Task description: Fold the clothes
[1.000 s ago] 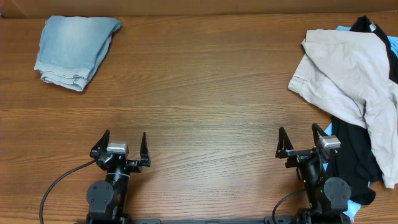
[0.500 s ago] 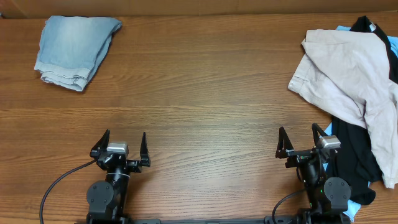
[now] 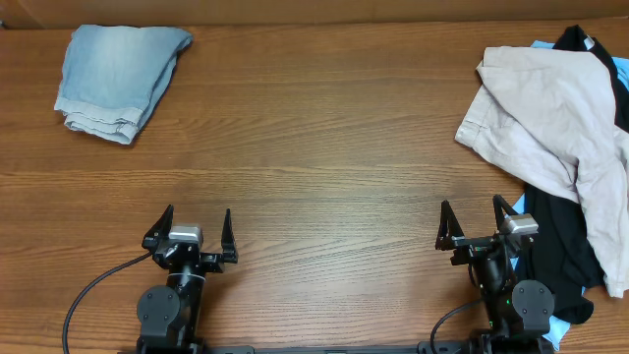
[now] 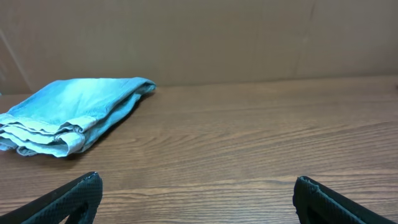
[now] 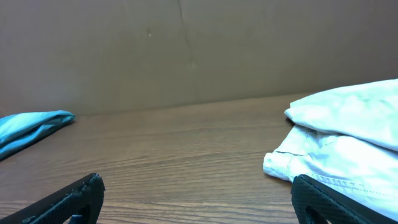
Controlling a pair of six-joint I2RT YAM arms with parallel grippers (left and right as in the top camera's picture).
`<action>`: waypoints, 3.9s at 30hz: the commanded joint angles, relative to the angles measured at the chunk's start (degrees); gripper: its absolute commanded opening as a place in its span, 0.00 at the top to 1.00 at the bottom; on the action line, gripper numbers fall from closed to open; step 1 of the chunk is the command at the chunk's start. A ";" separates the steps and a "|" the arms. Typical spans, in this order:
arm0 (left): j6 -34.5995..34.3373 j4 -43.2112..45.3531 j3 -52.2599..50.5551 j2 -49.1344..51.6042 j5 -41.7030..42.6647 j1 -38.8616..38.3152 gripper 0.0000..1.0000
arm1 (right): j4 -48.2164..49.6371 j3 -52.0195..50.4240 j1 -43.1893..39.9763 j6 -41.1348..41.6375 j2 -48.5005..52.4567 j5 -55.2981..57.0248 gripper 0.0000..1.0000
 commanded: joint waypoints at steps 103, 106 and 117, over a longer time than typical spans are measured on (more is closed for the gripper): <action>3.87 -34.03 80.00 106.88 11.74 -0.42 0.00 | -44.11 78.68 -2.16 -3.61 93.42 13.70 0.08; 3.89 -33.97 80.00 107.38 13.25 -0.42 0.00 | -45.00 77.81 -1.57 -3.63 96.67 11.56 0.14; 3.87 -33.33 80.04 107.25 14.69 -0.42 0.00 | -36.96 76.78 3.21 0.57 107.75 24.39 0.19</action>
